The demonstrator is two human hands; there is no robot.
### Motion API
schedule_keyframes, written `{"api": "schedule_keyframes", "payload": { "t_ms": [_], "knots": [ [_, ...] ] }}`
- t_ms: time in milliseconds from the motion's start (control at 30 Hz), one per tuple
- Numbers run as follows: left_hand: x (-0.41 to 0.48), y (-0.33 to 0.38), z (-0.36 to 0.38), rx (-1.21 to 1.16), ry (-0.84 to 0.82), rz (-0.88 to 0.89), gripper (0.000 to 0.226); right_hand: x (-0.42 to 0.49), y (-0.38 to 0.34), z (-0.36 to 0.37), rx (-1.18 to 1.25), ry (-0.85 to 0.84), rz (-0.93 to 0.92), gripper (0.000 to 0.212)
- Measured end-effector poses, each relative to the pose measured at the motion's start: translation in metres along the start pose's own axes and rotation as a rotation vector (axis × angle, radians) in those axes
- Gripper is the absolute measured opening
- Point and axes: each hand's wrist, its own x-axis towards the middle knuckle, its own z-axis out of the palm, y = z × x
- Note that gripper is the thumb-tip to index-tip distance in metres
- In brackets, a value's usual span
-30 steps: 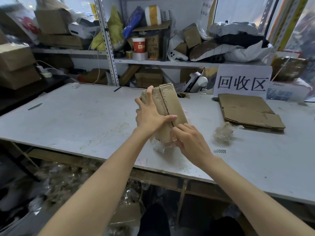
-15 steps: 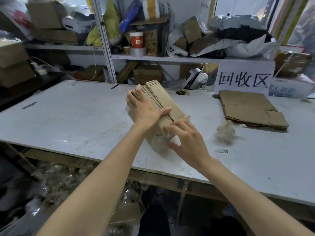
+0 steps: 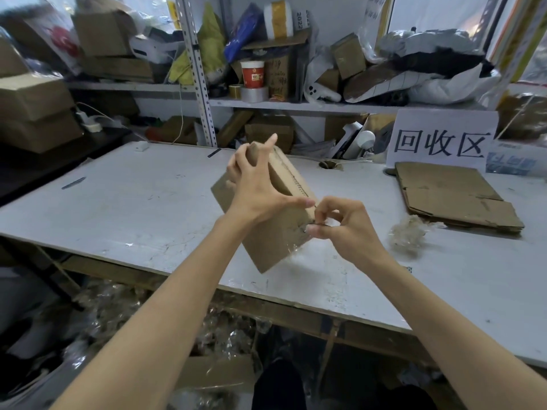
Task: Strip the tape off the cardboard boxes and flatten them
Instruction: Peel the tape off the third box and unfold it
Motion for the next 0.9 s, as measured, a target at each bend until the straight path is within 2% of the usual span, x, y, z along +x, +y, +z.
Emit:
{"api": "schedule_keyframes", "payload": {
  "t_ms": [100,200,367,433,500,600,733,800,900],
  "knots": [
    [-0.002,-0.015,0.005,-0.03,-0.03,-0.113,0.104,-0.007,0.0,0.004,-0.022,0.029,-0.066,0.034],
    [-0.006,-0.033,0.011,-0.091,-0.085,-0.229,0.088,-0.012,0.003,0.006,0.022,0.028,-0.127,0.027],
    [-0.015,-0.045,0.011,-0.231,-0.111,-0.289,0.089,-0.014,0.002,0.003,0.043,-0.08,-0.149,0.025],
    [-0.015,-0.038,0.01,-0.222,-0.129,-0.266,0.097,-0.012,0.003,-0.003,0.051,-0.053,-0.121,0.024],
    [-0.02,-0.026,0.013,-0.207,-0.167,-0.168,0.106,-0.009,0.008,-0.011,0.048,0.077,-0.073,0.022],
    [-0.026,-0.01,0.018,-0.081,-0.327,0.023,0.099,-0.008,0.018,-0.02,-0.019,0.215,0.032,0.02],
    [-0.025,-0.007,0.012,0.086,-0.548,0.082,0.089,-0.014,0.025,-0.026,-0.095,0.213,0.079,0.02],
    [-0.026,-0.007,0.012,0.139,-0.575,0.085,0.088,-0.019,0.023,-0.027,-0.056,0.203,0.073,0.019],
    [-0.028,-0.007,0.012,0.172,-0.581,0.085,0.095,-0.027,0.016,-0.026,-0.1,0.177,0.039,0.03]
  ]
}}
